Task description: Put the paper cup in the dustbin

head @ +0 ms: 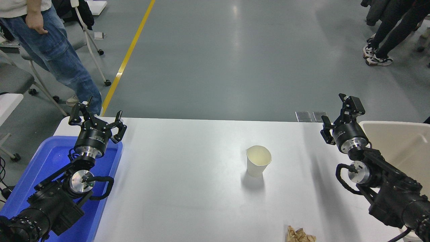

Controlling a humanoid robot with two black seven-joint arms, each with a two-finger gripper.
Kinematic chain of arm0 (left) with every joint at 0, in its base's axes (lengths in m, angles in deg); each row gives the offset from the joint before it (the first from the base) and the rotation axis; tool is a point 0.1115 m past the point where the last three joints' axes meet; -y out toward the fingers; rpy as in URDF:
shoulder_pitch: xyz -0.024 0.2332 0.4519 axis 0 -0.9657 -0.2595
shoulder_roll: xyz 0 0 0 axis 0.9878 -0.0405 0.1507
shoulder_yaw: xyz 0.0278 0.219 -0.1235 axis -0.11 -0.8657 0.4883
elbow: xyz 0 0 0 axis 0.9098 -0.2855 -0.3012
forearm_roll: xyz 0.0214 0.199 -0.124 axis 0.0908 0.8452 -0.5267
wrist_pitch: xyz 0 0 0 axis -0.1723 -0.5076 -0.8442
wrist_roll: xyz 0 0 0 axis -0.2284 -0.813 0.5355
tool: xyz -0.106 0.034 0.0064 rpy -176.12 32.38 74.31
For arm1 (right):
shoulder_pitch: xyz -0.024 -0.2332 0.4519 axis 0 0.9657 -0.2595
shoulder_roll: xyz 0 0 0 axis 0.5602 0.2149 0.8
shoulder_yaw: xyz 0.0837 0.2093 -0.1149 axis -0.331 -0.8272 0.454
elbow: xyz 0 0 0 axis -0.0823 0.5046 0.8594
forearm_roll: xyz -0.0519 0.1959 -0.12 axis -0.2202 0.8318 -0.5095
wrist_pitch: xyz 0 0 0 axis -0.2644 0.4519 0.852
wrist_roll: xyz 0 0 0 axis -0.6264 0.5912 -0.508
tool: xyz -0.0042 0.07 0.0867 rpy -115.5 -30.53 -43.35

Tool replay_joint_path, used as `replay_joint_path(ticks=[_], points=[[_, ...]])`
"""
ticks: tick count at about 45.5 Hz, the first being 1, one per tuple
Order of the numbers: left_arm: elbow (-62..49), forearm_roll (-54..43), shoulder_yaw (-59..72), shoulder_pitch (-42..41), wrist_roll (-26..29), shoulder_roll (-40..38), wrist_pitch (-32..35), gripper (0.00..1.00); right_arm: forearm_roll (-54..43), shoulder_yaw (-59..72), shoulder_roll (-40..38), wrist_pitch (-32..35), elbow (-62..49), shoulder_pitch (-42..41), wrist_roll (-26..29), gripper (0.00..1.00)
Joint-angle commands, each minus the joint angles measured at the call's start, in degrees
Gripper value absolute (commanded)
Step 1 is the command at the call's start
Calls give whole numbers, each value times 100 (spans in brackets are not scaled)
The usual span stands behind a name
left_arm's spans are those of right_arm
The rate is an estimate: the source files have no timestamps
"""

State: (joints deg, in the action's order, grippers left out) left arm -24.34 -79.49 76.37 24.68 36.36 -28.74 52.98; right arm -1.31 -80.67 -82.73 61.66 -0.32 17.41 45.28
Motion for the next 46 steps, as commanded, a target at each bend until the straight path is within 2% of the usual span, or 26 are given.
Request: replay_joint_path(ticks=[1,6,17,21,25,37,41,46], points=[[0,0,0,0,-2,0,-2,100,6,23,-15,6,76,11,18,100],[0,0,0,0,7,0,7,100,-29,66,-366,42,594,-16,158,100],[0,0,0,0,7,0,7,100,-204,1120,-1438,-29,1746,-569,1134,100],[0,0,0,0,-2,9,7,100,-608,1490,-1807,-20,2203,-911,1511,100],[0,0,0,0,7,0,-2,100,-1223,1850,-2045,-20,2765,-1272,2143,100],[0,0,0,0,7,0,-2,100,-2076,3580,-2098,322,3399,-2967,3831,100],[0,0,0,0,7,9,-2,100,-2603,4179,-2046,726,3487,-3592,3947,100],[0,0,0,0,7,9,7,100,-2885,4741,-1747,1262,3487,-3961,3929,100]])
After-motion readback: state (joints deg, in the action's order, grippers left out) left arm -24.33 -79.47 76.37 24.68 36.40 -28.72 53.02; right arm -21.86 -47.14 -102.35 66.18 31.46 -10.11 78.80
